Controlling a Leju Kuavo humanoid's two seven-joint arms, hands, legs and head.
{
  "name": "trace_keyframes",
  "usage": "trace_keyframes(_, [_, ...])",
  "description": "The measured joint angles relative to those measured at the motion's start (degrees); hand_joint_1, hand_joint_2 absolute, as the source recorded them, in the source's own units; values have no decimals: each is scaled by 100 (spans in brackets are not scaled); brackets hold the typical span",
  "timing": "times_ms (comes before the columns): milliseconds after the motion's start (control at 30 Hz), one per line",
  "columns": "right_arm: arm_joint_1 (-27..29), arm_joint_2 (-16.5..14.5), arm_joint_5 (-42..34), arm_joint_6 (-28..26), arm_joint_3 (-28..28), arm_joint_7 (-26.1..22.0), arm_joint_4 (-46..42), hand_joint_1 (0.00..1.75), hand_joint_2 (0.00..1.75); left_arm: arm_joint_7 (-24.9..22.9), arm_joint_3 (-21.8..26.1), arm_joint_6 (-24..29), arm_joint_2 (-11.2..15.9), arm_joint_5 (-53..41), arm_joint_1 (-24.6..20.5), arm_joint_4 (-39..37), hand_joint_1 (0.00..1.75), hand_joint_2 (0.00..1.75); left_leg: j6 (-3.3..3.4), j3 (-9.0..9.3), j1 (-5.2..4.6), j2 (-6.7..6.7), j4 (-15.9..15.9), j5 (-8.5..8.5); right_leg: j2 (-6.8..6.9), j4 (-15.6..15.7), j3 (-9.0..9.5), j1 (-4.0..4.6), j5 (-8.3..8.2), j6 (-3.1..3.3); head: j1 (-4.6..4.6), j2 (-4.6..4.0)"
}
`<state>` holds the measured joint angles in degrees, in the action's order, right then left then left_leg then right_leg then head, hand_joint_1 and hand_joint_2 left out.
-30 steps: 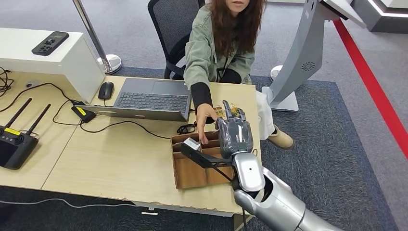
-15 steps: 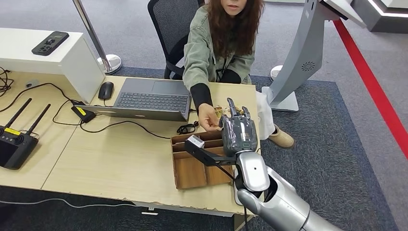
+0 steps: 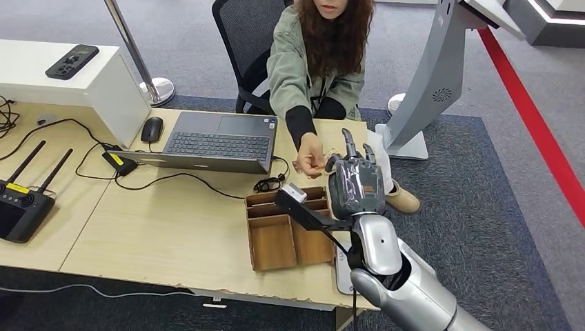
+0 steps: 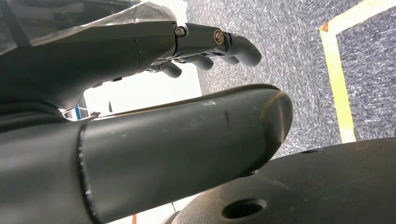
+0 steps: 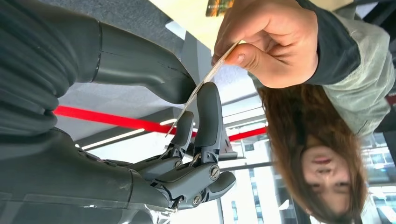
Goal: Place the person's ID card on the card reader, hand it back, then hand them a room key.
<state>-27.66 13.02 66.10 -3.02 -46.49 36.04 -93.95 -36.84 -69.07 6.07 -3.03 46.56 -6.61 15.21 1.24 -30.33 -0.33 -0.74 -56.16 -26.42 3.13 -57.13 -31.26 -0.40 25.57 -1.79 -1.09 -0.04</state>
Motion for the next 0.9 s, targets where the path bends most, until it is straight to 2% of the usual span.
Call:
trace_keyframes(67, [-4,17,28,5,63,0,-78,174,175,15,-12,-28,2,-25,-5,-11,0,0,0,0,0,0,0,0,0,0,0,0,0,0,0,0])
trace_keyframes(133, [-31,29,17,7,112,0,-148,93,175,36,-27,-53,4,-35,-9,-28,0,0,0,1,0,0,0,0,0,0,1,0,0,0,0,0])
trace_keyframes(200, [-70,37,-27,-7,129,0,-199,6,87,57,-37,-63,7,-40,-10,-39,0,0,0,1,1,0,0,1,0,0,1,1,0,0,0,0])
trace_keyframes(267, [-88,40,-150,-92,131,0,-222,0,0,78,-43,-68,9,-43,-9,-46,0,0,-1,1,1,0,0,1,0,0,1,1,0,1,0,0])
trace_keyframes(333, [-104,44,-509,-454,122,0,-226,0,0,99,-54,-80,10,-45,-8,-54,0,0,-1,0,1,0,0,1,0,0,1,1,0,1,1,0])
trace_keyframes(400, [-142,63,-968,-1053,92,0,-227,0,0,114,-74,-98,10,-51,-11,-66,0,0,-1,0,1,1,0,1,0,0,1,1,0,0,1,0])
trace_keyframes(500, [-182,126,-1260,-1783,26,0,-259,0,0,110,-96,-118,10,-65,-19,-81,0,0,-1,0,1,1,0,1,0,0,1,1,0,0,0,0])
trace_keyframes(733, [-153,283,-1473,-2304,-95,-4,-355,0,0,74,-123,-134,10,-100,-34,-90,0,0,0,0,0,1,0,0,0,0,1,0,0,0,0,0])
trace_keyframes(900, [-5,309,-1837,-3142,-146,-165,-418,0,0,71,-144,-143,13,-141,-40,-94,0,0,0,1,0,1,0,1,0,0,2,0,0,0,0,0])
